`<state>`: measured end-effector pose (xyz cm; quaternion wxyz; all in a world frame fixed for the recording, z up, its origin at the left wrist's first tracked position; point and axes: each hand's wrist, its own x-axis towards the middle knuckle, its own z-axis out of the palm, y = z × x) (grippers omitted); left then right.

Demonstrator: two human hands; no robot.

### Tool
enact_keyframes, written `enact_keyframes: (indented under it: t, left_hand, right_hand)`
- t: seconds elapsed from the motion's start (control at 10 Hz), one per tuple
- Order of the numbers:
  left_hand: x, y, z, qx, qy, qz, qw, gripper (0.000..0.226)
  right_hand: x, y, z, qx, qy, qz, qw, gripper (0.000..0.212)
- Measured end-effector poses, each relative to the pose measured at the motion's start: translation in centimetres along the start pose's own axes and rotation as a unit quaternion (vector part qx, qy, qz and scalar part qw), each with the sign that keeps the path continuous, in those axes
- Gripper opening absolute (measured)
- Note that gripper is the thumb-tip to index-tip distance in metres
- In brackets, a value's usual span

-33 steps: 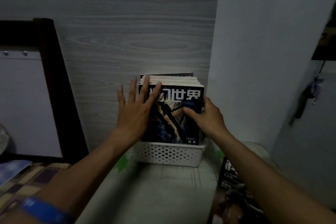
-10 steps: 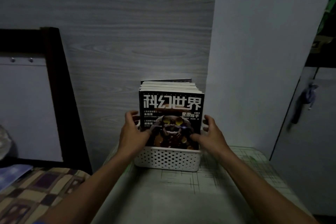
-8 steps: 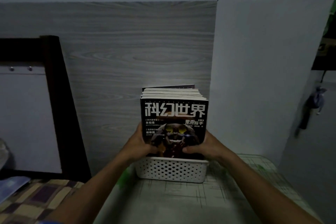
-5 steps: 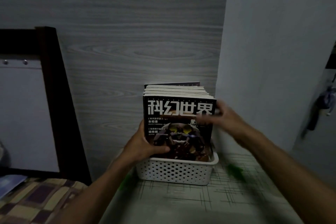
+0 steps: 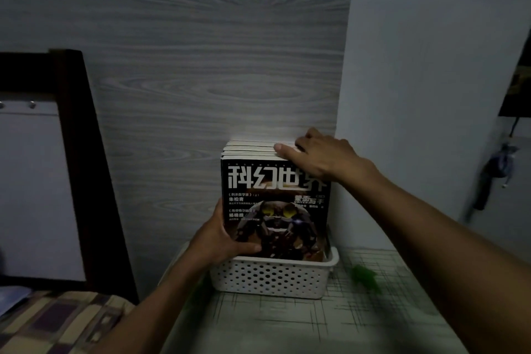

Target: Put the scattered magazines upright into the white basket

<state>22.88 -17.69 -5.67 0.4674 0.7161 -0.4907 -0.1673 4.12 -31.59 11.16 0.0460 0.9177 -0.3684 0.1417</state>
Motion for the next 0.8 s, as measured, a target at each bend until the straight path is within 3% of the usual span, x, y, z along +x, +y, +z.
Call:
enact_keyframes:
  t: [0.1, 0.2, 0.4, 0.5, 0.6, 0.7, 0.8]
  left_hand:
    - [-0.1, 0.0, -0.1, 0.006, -0.008, -0.009, 1.000, 0.132]
    - [-0.1, 0.0, -0.2, 0.008, -0.016, -0.009, 1.000, 0.128]
    - [-0.4, -0.1, -0.9, -0.008, -0.058, -0.011, 0.998, 0.081]
    - [-1.0, 0.6, -1.3, -0.006, -0.075, -0.017, 0.997, 0.065]
    - [-2.3, 1.0, -0.4, 0.033, -0.010, -0.037, 0.999, 0.060]
    - [-4.5, 2.1, 0.0, 0.019, 0.047, -0.039, 0.998, 0.070]
    - [-8.9, 2.9, 0.0, -0.106, 0.055, -0.036, 0.992, 0.072]
  right_hand:
    - [0.4, -0.6, -1.2, -0.047, -0.024, 0.004, 0.999, 0.091]
    - [0.1, -1.9, -1.0, -0.019, 0.072, -0.045, 0.996, 0.084]
    - [-0.1, -2.9, 0.3, 0.028, -0.022, -0.067, 0.997, 0.102]
    - [0.1, -2.7, 0.1, 0.012, -0.018, -0.070, 0.997, 0.101]
    - [-0.5, -2.8, 0.7, -0.027, 0.013, -0.067, 0.997, 0.090]
    - [-2.5, -3.5, 0.6, -0.063, 0.123, -0.062, 0.989, 0.080]
    - [-7.8, -3.6, 1.8, 0.040, 0.291, -0.083, 0.952, 0.061]
